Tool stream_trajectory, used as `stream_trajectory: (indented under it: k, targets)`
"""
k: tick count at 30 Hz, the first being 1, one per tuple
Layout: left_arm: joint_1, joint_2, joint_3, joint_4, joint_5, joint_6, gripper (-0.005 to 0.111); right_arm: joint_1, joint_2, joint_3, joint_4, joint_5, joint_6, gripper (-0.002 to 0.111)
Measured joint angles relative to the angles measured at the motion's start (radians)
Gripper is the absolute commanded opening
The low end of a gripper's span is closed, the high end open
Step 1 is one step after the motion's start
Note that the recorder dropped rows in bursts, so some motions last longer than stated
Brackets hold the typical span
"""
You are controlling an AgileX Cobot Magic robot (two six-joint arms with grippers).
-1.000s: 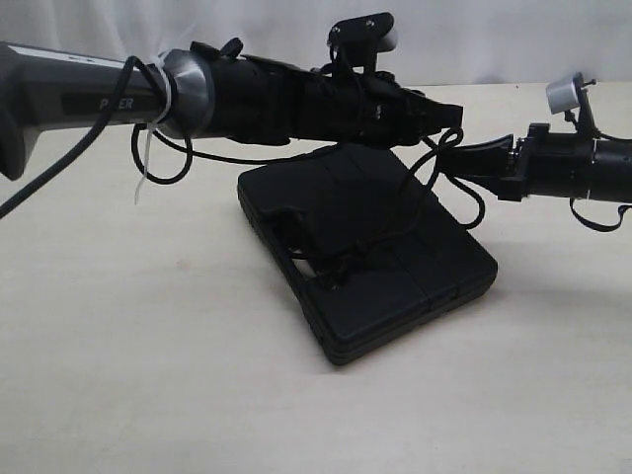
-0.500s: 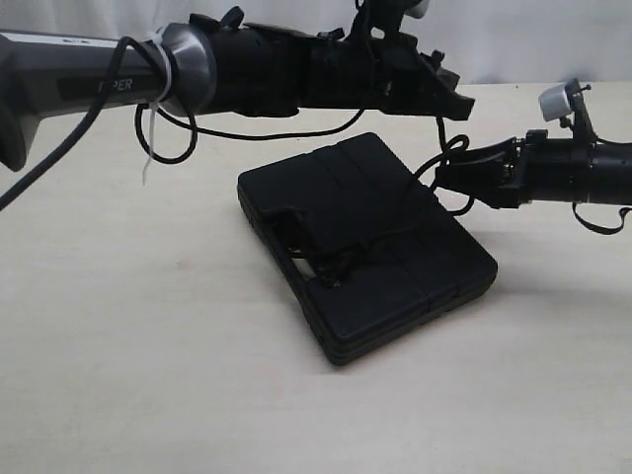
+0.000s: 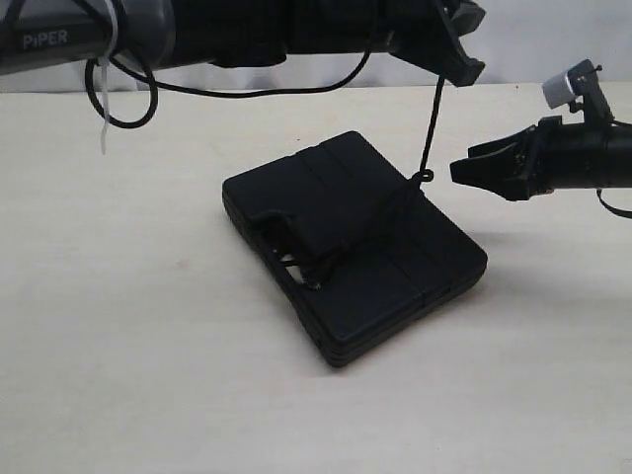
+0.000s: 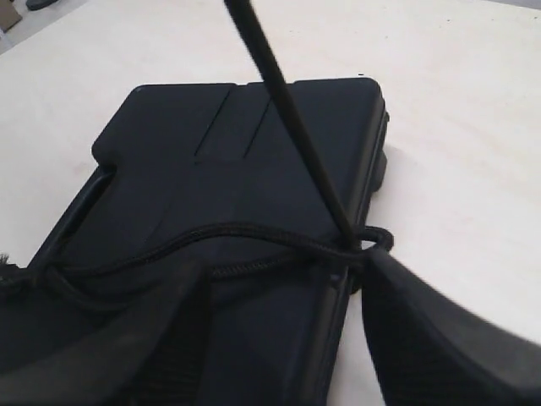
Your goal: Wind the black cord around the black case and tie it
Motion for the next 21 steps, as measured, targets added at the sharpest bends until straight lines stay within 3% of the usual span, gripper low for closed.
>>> stream_trajectory:
  k: [15, 21]
  targets:
    - [0.0, -0.052, 0.0, 0.042, 0.201, 0.0, 0.0, 0.0, -0.001, 0.0, 0.005, 0.029, 0.003, 0.051]
    - [0.0, -0.068, 0.0, 0.079, 0.26, 0.001, 0.0, 0.0, -0.001, 0.0, 0.028, 0.199, -0.102, 0.051]
